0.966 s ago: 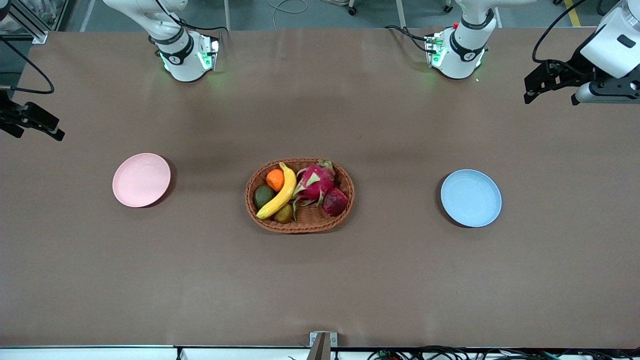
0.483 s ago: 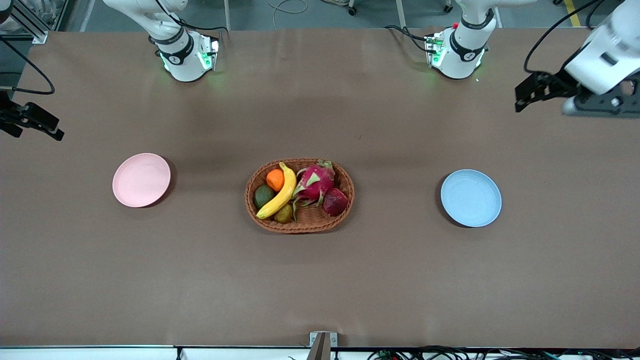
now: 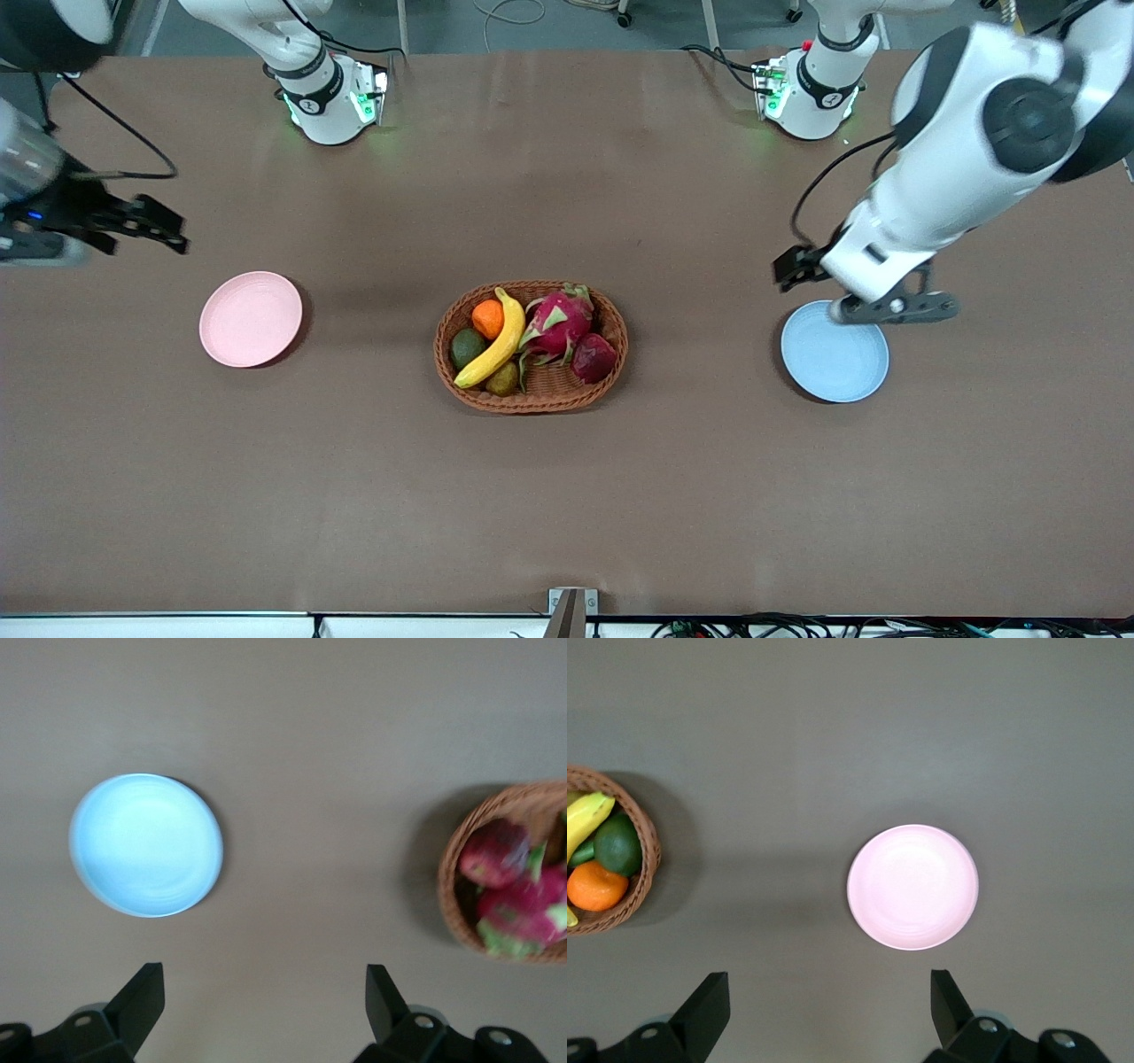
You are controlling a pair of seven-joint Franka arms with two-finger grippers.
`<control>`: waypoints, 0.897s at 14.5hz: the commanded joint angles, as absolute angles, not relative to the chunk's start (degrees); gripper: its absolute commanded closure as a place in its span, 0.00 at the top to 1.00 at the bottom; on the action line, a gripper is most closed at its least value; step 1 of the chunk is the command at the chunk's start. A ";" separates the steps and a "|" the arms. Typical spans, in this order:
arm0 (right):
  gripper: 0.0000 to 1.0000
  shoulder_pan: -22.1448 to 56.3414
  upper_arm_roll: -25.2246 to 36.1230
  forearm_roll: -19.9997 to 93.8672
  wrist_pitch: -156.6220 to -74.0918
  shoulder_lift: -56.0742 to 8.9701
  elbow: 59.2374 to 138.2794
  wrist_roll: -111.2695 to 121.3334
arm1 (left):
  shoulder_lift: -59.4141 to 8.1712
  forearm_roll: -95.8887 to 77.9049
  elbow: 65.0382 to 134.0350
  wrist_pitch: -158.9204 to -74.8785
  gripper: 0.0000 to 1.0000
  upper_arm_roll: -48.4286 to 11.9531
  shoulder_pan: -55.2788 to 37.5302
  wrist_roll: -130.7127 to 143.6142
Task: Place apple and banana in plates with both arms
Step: 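Move the left gripper and the right gripper toward the fruit basket, then grasp the dragon fruit with the left gripper while the right gripper grasps the banana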
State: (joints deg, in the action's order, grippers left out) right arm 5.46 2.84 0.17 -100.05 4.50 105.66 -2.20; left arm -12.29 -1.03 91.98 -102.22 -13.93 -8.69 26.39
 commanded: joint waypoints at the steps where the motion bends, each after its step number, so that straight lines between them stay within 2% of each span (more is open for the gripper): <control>1: 1.00 11.23 3.25 0.00 -104.48 -0.60 106.00 -9.63 | -18.17 -1.49 89.91 -107.38 1.00 -13.97 -13.08 35.83; 4: 1.00 18.17 3.25 0.79 -110.46 -5.78 105.65 -22.02 | -23.62 -1.50 89.82 -113.97 1.00 -13.97 -16.86 48.39; 7: 1.00 23.72 3.25 0.88 -115.57 -11.32 104.95 -29.86 | -29.60 -1.32 89.47 -125.46 1.00 -13.97 -21.95 59.73; 11: 1.00 26.19 3.25 10.17 -116.28 -17.39 102.31 -31.99 | -35.93 -1.23 89.56 -137.25 1.00 -13.89 -25.13 71.77; 13: 0.95 27.33 3.25 10.81 -117.59 -19.41 101.95 -32.52 | -37.78 -1.05 89.65 -140.44 1.00 -13.71 -26.36 76.53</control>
State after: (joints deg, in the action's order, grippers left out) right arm 26.28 2.65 9.19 -117.09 -17.26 103.64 -31.28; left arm -35.92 -1.03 91.41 -138.73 -14.09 -25.49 72.32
